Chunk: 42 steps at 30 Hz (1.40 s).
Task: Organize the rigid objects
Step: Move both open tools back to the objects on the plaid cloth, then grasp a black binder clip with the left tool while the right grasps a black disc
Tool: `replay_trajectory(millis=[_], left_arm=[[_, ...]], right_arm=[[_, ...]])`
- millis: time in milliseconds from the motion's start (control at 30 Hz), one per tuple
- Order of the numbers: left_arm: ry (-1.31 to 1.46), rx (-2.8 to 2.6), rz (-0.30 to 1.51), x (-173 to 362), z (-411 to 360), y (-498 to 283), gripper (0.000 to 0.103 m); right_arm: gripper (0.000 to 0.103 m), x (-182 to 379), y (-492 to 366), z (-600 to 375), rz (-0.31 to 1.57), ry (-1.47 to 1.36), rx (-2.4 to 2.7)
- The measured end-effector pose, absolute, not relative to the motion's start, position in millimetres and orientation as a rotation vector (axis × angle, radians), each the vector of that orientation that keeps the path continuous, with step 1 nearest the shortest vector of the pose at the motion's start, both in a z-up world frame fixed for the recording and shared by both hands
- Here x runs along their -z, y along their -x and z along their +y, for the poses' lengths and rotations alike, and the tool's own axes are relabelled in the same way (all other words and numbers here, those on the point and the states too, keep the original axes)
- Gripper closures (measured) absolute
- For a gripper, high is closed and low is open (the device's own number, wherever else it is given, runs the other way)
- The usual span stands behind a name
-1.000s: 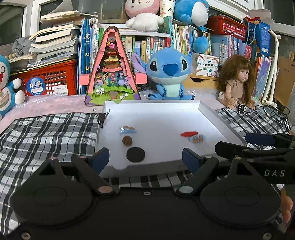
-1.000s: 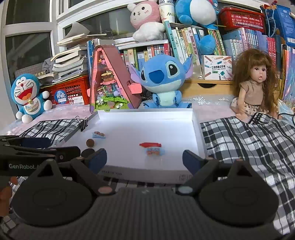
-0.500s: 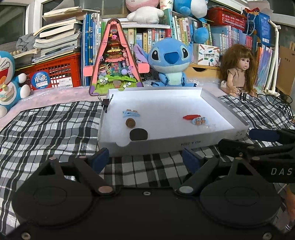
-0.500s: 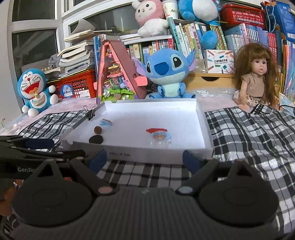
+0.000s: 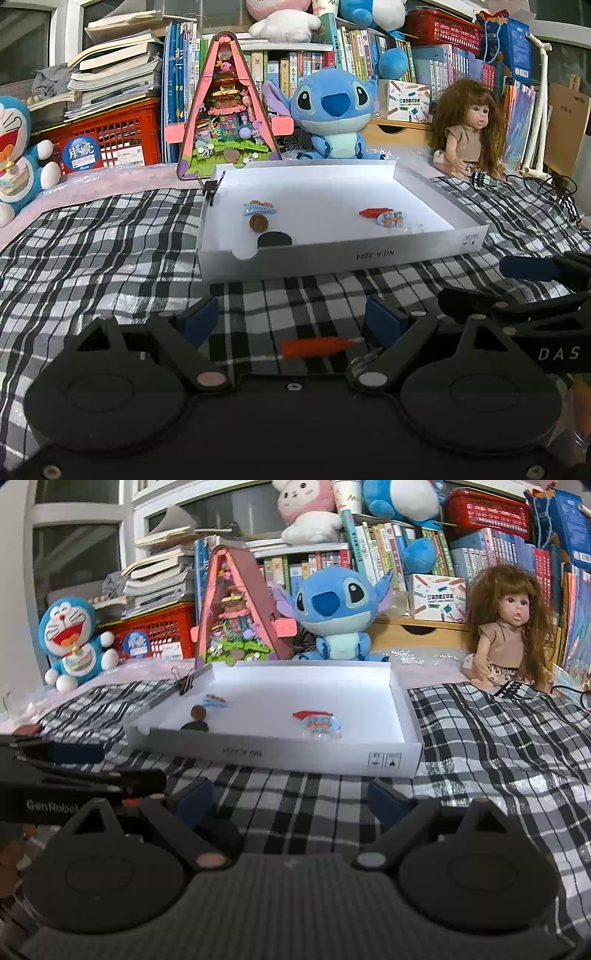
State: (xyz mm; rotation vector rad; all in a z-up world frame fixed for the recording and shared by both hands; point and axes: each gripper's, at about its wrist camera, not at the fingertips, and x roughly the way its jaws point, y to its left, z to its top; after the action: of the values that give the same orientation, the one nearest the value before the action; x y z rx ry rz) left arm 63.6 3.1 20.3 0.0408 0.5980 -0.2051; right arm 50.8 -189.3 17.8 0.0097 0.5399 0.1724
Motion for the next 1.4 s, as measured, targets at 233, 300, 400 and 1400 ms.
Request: replay_trajectory(millis=[233, 300, 400, 1400], left_arm=[[-0.073, 0.219, 0.595, -19.5, 8.0, -49.0, 0.018], [-0.086, 0.229, 0.602, -18.6, 8.8, -45.7, 0.021], [-0.093, 0.245, 0.619, -15.4, 10.2, -42.2, 0.030], [-0.090, 0.370, 0.638, -18.7, -1.3, -36.4, 0.055]], right_arm=[[0.008, -11.6, -37.5, -182.8, 0.542, 0.038, -0.201], [0.008, -11.1, -33.4, -179.0, 0.536, 0.070, -0.212], [0.008, -9.4, -27.3, -171.8, 0.528, 0.129, -0.233], [0.057, 2.2, -21.6, -144.9, 0.559, 0.208, -0.331]])
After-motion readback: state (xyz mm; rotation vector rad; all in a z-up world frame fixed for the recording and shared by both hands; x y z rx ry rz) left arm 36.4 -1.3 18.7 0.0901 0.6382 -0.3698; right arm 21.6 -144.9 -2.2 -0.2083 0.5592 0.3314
